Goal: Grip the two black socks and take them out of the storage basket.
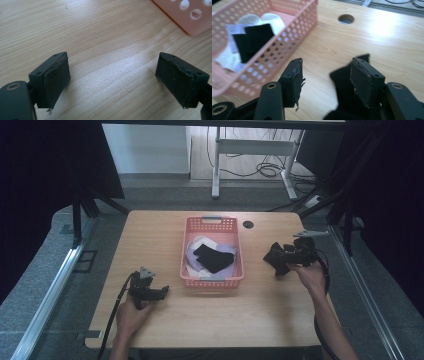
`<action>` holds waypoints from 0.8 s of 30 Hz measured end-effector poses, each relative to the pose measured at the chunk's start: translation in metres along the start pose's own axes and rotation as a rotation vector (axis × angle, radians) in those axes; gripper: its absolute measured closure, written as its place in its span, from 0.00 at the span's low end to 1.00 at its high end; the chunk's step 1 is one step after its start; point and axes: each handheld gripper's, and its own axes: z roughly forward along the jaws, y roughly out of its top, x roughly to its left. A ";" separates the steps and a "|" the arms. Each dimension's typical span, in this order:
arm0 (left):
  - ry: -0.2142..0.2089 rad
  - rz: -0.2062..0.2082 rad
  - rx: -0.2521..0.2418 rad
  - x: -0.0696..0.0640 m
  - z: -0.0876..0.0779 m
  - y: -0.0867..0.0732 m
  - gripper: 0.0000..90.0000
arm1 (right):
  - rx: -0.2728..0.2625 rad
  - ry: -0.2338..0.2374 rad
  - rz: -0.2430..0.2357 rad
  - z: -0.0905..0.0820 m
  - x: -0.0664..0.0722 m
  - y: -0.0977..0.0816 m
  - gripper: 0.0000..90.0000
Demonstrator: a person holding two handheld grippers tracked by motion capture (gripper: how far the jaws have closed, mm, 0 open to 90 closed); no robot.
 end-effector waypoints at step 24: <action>0.000 0.001 0.000 0.000 0.000 0.000 0.13 | -0.005 0.144 -0.122 0.044 0.079 0.053 0.45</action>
